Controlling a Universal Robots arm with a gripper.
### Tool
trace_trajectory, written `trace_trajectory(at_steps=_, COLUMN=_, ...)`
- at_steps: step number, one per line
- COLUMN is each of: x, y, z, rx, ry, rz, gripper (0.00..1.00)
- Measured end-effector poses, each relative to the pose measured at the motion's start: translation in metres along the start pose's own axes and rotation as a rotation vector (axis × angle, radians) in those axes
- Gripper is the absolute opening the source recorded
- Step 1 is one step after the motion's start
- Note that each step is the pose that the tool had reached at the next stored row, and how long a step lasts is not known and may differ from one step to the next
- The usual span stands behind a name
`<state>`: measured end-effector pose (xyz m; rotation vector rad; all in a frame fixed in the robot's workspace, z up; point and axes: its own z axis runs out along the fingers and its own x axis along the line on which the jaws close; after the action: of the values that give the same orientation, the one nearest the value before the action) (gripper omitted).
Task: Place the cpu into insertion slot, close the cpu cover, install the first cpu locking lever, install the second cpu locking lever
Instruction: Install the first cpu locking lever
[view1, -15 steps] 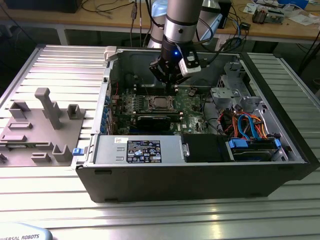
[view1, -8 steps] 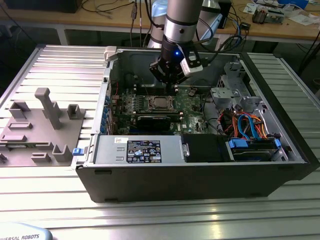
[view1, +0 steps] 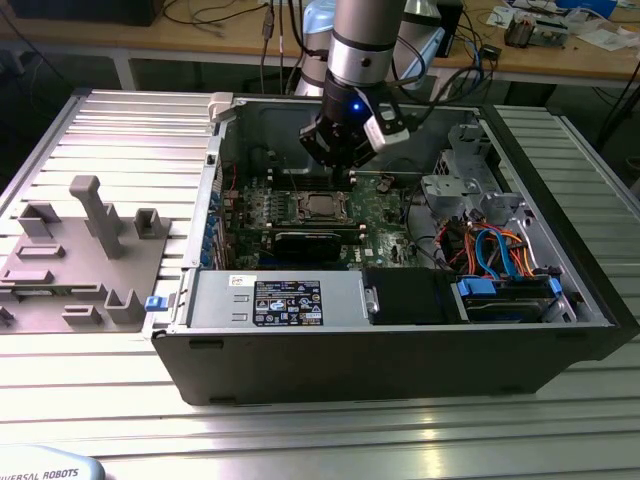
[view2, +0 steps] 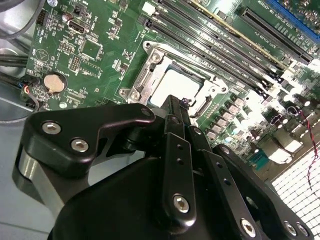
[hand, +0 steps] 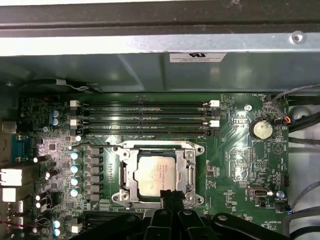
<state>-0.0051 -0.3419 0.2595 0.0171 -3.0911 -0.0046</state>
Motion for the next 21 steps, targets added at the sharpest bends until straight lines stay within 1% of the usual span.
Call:
trace_trajectory(at_steps=5, x=0.0, y=0.0, z=0.0, rx=0.0021, ry=0.0002, rz=-0.043, gripper=0.11)
trace_trajectory(at_steps=9, x=0.0, y=0.0, z=0.0, rx=0.0022, ry=0.0002, rz=-0.043, gripper=0.11)
trace_trajectory(at_steps=10, x=0.0001, y=0.0, z=0.0001, rx=0.0023, ry=-0.0023, rz=-0.043, gripper=0.11)
trace_trajectory(at_steps=11, x=0.0001, y=0.0001, z=0.0001, rx=0.0027, ry=-0.0139, rz=-0.043, gripper=0.11)
trace_trajectory(at_steps=12, x=0.0001, y=0.0001, z=0.0003, rx=0.003, ry=-0.0287, rz=-0.043, gripper=0.11)
trace_trajectory(at_steps=16, x=0.0001, y=0.0, z=0.0003, rx=0.0032, ry=-0.0333, rz=-0.044, gripper=0.11)
trace_trajectory(at_steps=18, x=0.0001, y=0.0, z=0.0003, rx=0.0032, ry=-0.0336, rz=-0.042, gripper=0.11)
trace_trajectory(at_steps=21, x=0.004, y=0.0, z=0.0004, rx=0.0034, ry=-0.035, rz=-0.041, gripper=0.11)
